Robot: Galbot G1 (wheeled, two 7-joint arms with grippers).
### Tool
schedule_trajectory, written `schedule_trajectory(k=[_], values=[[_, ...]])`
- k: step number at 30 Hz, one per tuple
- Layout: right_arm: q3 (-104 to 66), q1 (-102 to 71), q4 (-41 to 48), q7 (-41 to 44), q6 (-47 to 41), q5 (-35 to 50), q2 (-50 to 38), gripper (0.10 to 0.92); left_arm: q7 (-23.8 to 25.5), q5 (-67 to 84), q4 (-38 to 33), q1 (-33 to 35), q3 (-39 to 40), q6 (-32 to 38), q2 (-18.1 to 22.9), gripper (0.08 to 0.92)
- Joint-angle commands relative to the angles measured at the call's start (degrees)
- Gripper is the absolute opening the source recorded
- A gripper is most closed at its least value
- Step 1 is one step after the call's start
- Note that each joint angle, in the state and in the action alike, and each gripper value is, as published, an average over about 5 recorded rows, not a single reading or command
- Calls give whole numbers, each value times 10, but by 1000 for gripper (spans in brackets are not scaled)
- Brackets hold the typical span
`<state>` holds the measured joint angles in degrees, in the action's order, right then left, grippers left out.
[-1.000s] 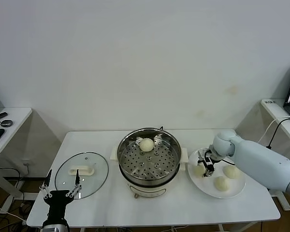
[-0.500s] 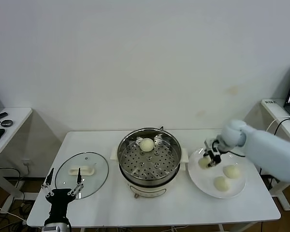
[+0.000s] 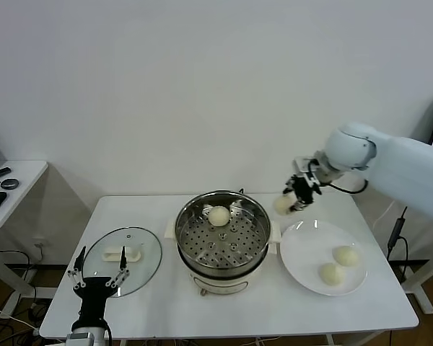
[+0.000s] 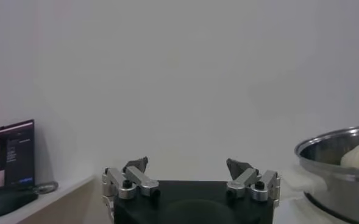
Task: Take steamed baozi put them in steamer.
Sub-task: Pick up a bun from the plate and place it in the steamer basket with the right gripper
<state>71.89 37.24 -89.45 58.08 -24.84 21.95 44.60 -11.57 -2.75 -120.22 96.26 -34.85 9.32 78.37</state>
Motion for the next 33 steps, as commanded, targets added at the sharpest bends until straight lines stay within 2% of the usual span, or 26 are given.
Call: schedule_trajectory(k=[1,13,23,33], values=[[61,68,-48,-53,-98,111,79,476,1,0,-2,-2,1,-1,0,823],[40,-28,52,-94,-167,135,231,477,1,4,-10,-3,-11,-3,11,823],[31,-87,120,-109,-167,117,285,477,2,7,-11,-3,-21,-4,10,823],[23,-109,141,-125,-167,118,311,484,2,8,-10,-3,-23,-5,9,823]])
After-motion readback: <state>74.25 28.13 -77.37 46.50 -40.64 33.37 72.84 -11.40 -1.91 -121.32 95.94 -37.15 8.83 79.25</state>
